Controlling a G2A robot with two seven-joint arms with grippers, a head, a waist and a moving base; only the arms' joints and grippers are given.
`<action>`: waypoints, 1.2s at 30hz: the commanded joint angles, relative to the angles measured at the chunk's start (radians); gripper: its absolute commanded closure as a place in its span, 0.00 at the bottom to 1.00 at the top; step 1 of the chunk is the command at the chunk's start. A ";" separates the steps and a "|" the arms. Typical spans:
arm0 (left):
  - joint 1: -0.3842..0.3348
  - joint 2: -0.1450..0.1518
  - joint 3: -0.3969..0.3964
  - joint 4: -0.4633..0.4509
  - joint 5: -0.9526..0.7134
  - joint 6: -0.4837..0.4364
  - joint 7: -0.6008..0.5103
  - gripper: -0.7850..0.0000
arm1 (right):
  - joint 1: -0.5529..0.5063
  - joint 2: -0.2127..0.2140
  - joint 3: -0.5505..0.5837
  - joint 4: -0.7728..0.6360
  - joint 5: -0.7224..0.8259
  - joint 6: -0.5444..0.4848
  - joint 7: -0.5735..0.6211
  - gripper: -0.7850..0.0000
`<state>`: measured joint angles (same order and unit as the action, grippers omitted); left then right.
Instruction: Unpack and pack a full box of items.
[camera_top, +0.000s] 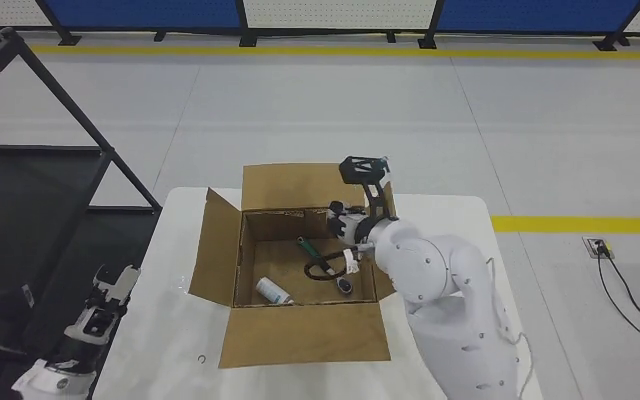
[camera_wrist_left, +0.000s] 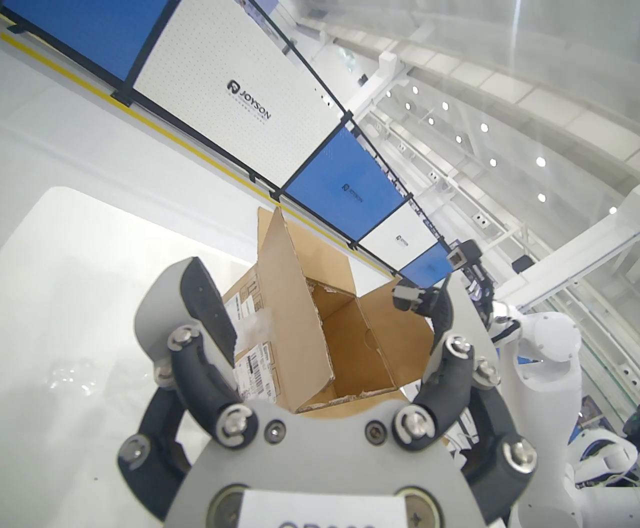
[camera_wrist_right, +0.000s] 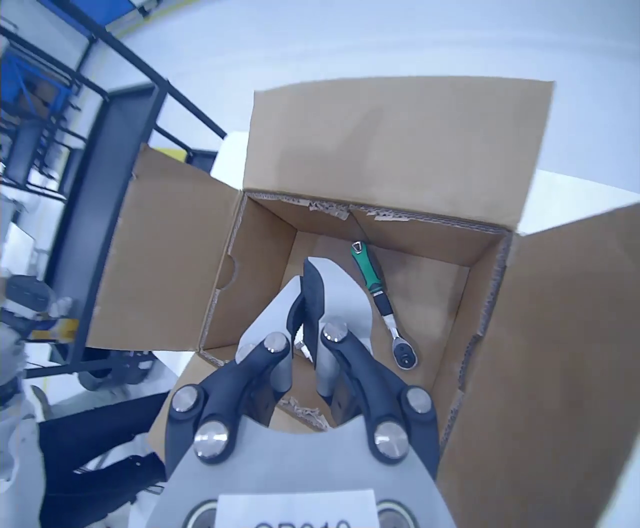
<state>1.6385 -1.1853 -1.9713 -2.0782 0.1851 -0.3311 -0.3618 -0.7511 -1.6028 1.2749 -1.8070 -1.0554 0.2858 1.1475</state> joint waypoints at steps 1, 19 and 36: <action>-0.019 0.002 0.032 0.011 0.040 -0.002 -0.013 0.00 | -0.066 0.009 0.078 -0.097 0.009 0.013 -0.002 1.00; -0.075 0.011 0.189 0.002 0.143 -0.020 -0.082 0.00 | -0.157 0.060 0.286 -0.015 0.081 -0.054 0.071 1.00; -0.212 0.020 0.390 0.030 0.215 -0.031 -0.216 0.00 | -0.063 0.069 0.125 0.175 0.255 -0.218 -0.019 1.00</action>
<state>1.4363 -1.1658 -1.5987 -2.0545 0.3929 -0.3614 -0.5714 -0.8191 -1.5332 1.4155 -1.6421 -0.8062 0.0663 1.1317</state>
